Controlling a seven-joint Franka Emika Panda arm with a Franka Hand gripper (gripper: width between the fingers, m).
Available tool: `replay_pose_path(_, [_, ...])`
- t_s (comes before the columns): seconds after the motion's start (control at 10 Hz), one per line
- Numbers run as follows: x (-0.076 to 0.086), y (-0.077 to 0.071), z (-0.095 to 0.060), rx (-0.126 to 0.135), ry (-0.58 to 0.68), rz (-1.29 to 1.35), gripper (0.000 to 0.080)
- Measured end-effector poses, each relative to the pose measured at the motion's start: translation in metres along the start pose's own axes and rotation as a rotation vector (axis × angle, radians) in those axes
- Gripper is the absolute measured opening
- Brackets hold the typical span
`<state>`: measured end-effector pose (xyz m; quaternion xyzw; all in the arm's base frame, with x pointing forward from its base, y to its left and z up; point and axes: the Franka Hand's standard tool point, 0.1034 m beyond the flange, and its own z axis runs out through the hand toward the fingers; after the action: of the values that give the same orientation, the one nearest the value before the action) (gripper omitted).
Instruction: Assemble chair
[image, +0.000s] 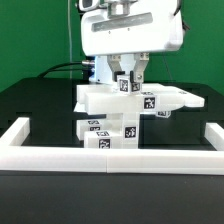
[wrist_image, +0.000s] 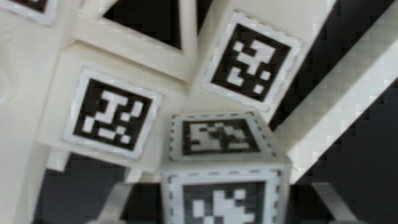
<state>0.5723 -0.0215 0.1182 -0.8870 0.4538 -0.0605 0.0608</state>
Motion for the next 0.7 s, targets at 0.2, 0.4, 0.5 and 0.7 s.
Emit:
replay_pose_path(0.2, [-0.0006,-0.0005,0.0,0.0,-0.001,-0.05,0.0471])
replay_pose_path(0.4, [-0.0049,-0.0058,-0.0009,-0.006,0.0,-0.163,0.0607])
replay_pose_path(0.5, [-0.004,-0.0045,-0.0006,-0.006,0.0,-0.255,0.0636])
replay_pose_path(0.7, [-0.0039,-0.0044,-0.0006,-0.007,-0.001,-0.381,0.0647])
